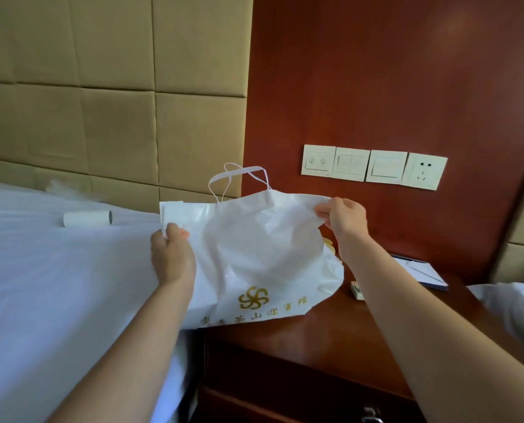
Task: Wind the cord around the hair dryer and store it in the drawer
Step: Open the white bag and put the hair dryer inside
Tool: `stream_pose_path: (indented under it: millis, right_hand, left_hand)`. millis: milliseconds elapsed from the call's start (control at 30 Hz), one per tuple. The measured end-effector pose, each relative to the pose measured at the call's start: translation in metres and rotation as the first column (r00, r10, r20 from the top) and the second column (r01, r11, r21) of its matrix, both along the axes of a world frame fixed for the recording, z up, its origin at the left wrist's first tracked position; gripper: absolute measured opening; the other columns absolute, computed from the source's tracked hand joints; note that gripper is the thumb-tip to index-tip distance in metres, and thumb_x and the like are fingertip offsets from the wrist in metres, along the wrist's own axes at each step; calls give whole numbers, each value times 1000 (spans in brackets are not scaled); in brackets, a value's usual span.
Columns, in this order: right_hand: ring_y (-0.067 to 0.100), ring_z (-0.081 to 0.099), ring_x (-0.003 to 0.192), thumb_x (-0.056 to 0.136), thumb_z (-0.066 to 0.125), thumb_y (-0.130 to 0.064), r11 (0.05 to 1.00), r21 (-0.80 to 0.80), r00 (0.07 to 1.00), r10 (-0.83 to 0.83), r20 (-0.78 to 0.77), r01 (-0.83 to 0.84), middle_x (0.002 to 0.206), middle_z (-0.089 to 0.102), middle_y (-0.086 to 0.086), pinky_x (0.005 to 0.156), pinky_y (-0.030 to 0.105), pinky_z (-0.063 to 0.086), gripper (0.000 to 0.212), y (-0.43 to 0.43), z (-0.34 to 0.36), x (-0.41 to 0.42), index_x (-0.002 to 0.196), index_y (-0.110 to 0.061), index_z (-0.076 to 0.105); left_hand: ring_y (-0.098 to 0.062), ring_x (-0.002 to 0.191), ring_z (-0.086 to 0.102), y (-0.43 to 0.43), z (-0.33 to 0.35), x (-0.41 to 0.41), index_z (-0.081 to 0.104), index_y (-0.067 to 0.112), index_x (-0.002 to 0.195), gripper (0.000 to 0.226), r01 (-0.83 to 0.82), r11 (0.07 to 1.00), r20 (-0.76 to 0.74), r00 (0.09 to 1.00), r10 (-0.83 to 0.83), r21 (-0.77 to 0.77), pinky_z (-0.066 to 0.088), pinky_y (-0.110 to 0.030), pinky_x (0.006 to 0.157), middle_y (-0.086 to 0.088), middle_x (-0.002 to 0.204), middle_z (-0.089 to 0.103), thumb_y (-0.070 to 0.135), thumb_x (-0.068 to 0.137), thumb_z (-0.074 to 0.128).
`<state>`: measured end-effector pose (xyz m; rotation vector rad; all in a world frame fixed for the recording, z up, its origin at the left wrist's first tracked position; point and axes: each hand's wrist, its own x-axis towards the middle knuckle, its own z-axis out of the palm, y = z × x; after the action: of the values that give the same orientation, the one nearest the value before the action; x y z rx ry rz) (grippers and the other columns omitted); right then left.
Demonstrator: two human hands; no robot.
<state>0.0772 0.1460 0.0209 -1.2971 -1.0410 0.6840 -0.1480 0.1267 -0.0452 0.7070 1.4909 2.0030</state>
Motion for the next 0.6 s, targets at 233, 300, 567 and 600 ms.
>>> stream_pose_path:
  millis: [233, 300, 567, 600]
  right_hand:
    - [25, 43, 125, 89, 55, -17, 976, -92, 910, 217, 352, -197, 142, 40, 6, 102, 43, 40, 63, 34, -21, -12, 144, -18, 23]
    - [30, 35, 134, 90, 59, -22, 972, -157, 901, 222, 373, -174, 151, 30, 8, 108, 48, 35, 73, 34, -35, -3, 147, -23, 14]
    - [31, 60, 76, 93, 52, -32, 942, -294, 797, 302, 523, -164, 86, 64, 20, 72, 40, 50, 40, 22, -68, 25, 91, 5, 66]
    - [28, 52, 64, 94, 51, -30, 951, -268, 795, 281, 537, -155, 75, 56, 20, 60, 35, 44, 41, 20, -71, 24, 81, 7, 61]
  left_hand:
    - [-29, 132, 39, 37, -16, -1, 25, 3, 142, 69, 95, 990, -356, 926, -126, -103, 33, -37, 104, -12, 146, 39, 38, 90, 55]
    - [-32, 136, 33, 41, -27, 8, 18, 8, 145, 88, 72, 983, -467, 872, -145, -171, 30, -42, 110, -13, 149, 35, 51, 81, 60]
    - [-31, 142, 23, 60, -46, 27, 4, 11, 149, 108, 11, 945, -663, 710, -237, -326, 16, -46, 116, -14, 151, 32, 63, 74, 61]
    - [-31, 140, 25, 61, -46, 27, 5, 10, 148, 108, 5, 944, -674, 699, -239, -330, 17, -46, 115, -15, 149, 34, 64, 73, 61]
